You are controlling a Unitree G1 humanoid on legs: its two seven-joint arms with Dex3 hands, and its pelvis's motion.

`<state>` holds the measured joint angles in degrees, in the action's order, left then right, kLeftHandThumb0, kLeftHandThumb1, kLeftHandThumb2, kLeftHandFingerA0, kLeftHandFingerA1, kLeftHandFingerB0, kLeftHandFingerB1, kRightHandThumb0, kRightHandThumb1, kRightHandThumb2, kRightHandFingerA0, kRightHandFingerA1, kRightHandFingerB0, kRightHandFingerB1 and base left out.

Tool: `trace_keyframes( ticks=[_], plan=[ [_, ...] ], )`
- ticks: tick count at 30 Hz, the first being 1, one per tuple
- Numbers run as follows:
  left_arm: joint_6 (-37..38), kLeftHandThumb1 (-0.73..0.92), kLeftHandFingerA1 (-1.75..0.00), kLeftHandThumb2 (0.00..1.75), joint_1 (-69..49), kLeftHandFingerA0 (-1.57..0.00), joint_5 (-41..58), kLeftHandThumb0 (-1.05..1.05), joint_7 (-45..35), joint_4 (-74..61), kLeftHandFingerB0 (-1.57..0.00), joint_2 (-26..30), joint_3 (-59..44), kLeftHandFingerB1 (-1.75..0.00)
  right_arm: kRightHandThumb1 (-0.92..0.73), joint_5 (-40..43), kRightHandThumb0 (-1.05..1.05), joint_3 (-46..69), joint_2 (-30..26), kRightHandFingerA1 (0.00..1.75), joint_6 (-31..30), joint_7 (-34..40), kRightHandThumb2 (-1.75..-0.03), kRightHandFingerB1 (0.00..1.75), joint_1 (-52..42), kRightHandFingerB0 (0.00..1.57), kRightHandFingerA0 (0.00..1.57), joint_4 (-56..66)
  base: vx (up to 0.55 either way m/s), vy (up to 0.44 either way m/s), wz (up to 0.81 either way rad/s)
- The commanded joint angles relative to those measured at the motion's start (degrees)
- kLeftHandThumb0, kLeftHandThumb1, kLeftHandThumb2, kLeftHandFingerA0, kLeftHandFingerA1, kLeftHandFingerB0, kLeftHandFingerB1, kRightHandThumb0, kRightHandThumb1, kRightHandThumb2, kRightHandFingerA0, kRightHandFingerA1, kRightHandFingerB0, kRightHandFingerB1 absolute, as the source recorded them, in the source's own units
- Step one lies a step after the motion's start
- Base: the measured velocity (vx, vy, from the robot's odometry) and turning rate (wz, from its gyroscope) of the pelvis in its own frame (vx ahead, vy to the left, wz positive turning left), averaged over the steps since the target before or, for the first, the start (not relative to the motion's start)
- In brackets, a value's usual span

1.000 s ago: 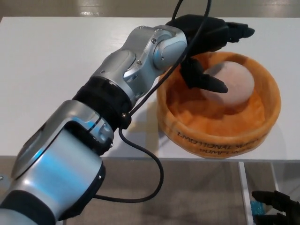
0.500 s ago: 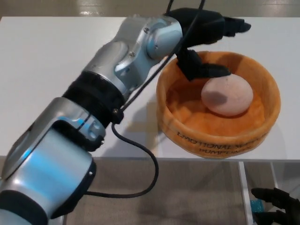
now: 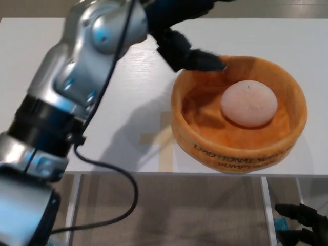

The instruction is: Use the left hand to pick up the pink round toy on the left and place it inside the orange plate on the desk.

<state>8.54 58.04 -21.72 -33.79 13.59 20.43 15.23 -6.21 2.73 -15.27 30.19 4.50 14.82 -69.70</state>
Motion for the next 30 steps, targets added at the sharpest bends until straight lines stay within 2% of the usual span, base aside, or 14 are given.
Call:
trace_keyframes(
  ticks=[1,3,5,6,7,8,9,13,14,16,17,20,26,30],
  plan=[
    [-1.9,0.57,-0.33,0.59,-21.8,-0.21,32.7,-0.81,-11.4,-32.8,-0.23,7.5,-15.8,-0.28,-0.64,-0.4,-0.14,0.0,-0.7,0.66,0.0,0.1,-0.58,0.50,-1.1,0.61,0.70,-0.5,0.00,0.000,0.00],
    [-3.3,0.48,-0.32,0.56,-28.5,-0.25,41.2,-0.68,-13.5,-38.8,-0.27,9.5,-21.5,-0.30,-0.65,0.3,-0.13,0.5,-0.4,0.64,-0.1,-0.8,-0.58,0.50,-1.3,0.60,0.67,-0.6,0.00,0.000,0.00],
    [-4.7,0.48,-0.32,0.56,-31.4,-0.25,44.9,-0.68,-14.6,-41.6,-0.27,10.6,-24.3,-0.30,-0.65,0.6,-0.13,0.7,-0.3,0.64,-0.4,-1.2,-0.58,0.50,-1.3,0.60,0.67,-0.6,0.00,0.000,0.00],
    [-7.9,0.40,-0.34,0.53,-34.2,-0.32,49.3,-0.53,-16.2,-44.0,-0.30,12.4,-28.0,-0.32,-0.65,0.6,-0.13,0.7,-0.3,0.65,-0.4,-1.1,-0.58,0.50,-1.3,0.60,0.67,-0.6,0.00,0.000,0.00],
    [-10.2,0.40,-0.34,0.53,-36.0,-0.32,52.2,-0.53,-17.2,-45.5,-0.30,13.6,-30.4,-0.32,-0.65,0.5,-0.13,0.7,-0.4,0.65,-0.4,-0.9,-0.58,0.50,-1.3,0.60,0.67,-0.6,0.00,0.000,0.00],
    [-13.9,0.36,-0.46,0.68,-39.1,-0.35,56.7,-0.54,-19.5,-47.6,-0.31,16.1,-35.1,-0.42,-0.65,0.5,-0.13,0.6,-0.4,0.65,-0.5,-0.7,-0.58,0.49,-1.3,0.60,0.68,-0.6,0.00,0.000,0.00],
    [-15.0,0.36,-0.46,0.68,-40.1,-0.35,58.0,-0.54,-20.4,-48.0,-0.31,17.1,-36.8,-0.42,-0.65,0.5,-0.13,0.6,-0.3,0.65,-0.6,-0.7,-0.58,0.49,-1.2,0.60,0.68,-0.7,0.00,0.000,0.00],
    [-16.1,0.46,-0.45,0.54,-44.6,-0.51,65.5,-0.33,-25.3,-48.3,-0.39,19.9,-43.8,-0.35,-0.65,0.8,-0.13,0.8,-0.1,0.66,-0.9,-1.0,-0.58,0.49,-1.5,0.60,0.68,-0.8,0.00,0.000,0.00],
    [-16.1,0.54,-0.51,0.56,-46.5,-0.72,67.2,-0.25,-27.0,-47.8,-0.50,20.0,-45.9,-0.40,-0.64,0.5,-0.12,0.6,-0.1,0.65,-0.8,-0.7,-0.58,0.49,-1.5,0.61,0.68,-0.8,0.00,0.000,0.00],
    [-16.2,0.54,-0.51,0.56,-48.8,-0.72,69.2,-0.25,-28.9,-47.1,-0.50,20.1,-48.4,-0.40,-0.64,0.1,-0.12,0.4,-0.2,0.65,-0.7,-0.3,-0.58,0.49,-1.4,0.61,0.68,-0.8,0.00,0.000,0.00],
    [-17.4,0.63,-0.56,0.58,-50.3,-0.72,71.7,-0.20,-31.0,-45.9,-0.54,20.1,-49.3,-0.42,-0.64,0.1,-0.13,0.4,-0.3,0.63,-0.7,-0.3,-0.58,0.49,-1.4,0.61,0.67,-0.9,0.00,0.000,0.00],
    [-26.1,0.67,-0.55,0.60,-53.3,-0.72,79.3,-0.21,-39.3,-41.0,-0.66,22.7,-52.7,-0.47,-0.64,0.5,-0.12,0.8,-0.3,0.63,-1.0,-0.2,-0.58,0.49,-1.1,0.60,0.67,-1.2,0.00,0.000,0.00],
    [-26.1,0.67,-0.55,0.59,-56.9,-0.78,76.6,-0.14,-47.7,-37.0,-0.66,25.3,-54.6,-0.47,-0.64,0.3,-0.13,0.6,-0.4,0.62,-1.4,0.0,-0.58,0.49,-0.8,0.60,0.67,-1.1,0.00,0.000,0.00],
    [-23.9,0.69,-0.56,0.60,-64.0,-0.72,72.0,-0.20,-48.7,-34.4,-0.54,22.4,-50.4,-0.40,-0.64,0.5,-0.13,0.8,-0.2,0.61,-1.3,-0.2,-0.58,0.49,-0.8,0.60,0.65,-1.3,0.00,0.000,0.00]
  ],
)
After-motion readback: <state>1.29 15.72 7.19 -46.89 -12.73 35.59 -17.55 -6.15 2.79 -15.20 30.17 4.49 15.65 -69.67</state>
